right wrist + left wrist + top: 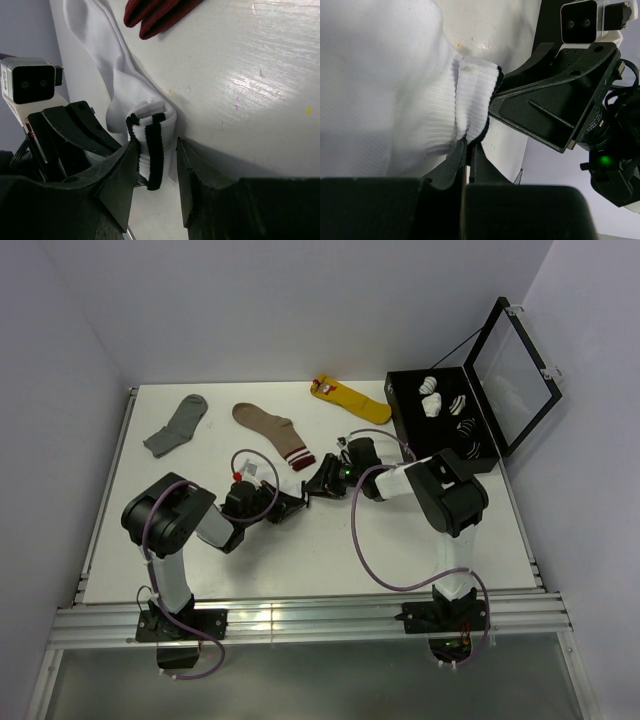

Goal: Roll the socks
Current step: Roll the sock at the center of the board.

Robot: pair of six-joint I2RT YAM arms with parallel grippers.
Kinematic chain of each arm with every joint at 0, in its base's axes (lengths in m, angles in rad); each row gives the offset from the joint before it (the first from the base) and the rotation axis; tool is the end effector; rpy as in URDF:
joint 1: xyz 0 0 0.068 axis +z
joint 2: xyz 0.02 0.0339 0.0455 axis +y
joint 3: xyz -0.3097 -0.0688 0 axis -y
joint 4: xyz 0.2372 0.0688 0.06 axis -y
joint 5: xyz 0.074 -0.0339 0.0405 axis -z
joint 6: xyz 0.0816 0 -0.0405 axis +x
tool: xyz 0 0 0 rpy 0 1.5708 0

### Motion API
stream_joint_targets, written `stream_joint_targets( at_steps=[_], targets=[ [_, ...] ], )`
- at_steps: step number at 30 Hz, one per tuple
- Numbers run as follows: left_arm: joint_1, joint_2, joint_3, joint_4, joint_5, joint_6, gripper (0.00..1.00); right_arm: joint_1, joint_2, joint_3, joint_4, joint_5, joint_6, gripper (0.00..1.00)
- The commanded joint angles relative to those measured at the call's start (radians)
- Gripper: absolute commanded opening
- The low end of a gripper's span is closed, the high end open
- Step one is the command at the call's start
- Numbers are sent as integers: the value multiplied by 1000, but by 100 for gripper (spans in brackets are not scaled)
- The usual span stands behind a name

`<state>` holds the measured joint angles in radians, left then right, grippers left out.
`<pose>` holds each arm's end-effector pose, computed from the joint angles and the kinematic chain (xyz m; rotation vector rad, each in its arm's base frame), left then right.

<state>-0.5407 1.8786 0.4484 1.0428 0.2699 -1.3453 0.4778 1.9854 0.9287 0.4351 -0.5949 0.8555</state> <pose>0.2870 -0.1977 0.1245 -0.6944 2.1581 -1.4080 0.3597 0.2378 0.1375 0.0793 2.4285 1.3408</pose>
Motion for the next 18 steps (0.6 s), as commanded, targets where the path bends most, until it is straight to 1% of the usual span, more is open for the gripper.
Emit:
stream_joint_targets(
  at_steps=[1,3,6,10,14,18],
  targets=[
    [1,43,10,-96,31,15,0,-1,33,-7,42,-25,-1,44],
    [1,47,18,-104,34,17,1,1,42,-11,68,-43,11,42],
    [4,51,21,-118,40,17,0,1,47,-22,109,-71,33,42],
    [10,45,13,-115,42,20,0,-2,13,-65,154,-75,50,43],
    [12,34,13,-130,35,29,0,-18,-19,-103,221,-75,85,50],
    [13,31,15,-128,37,34,0,-22,-25,-106,249,-86,83,53]
  ],
)
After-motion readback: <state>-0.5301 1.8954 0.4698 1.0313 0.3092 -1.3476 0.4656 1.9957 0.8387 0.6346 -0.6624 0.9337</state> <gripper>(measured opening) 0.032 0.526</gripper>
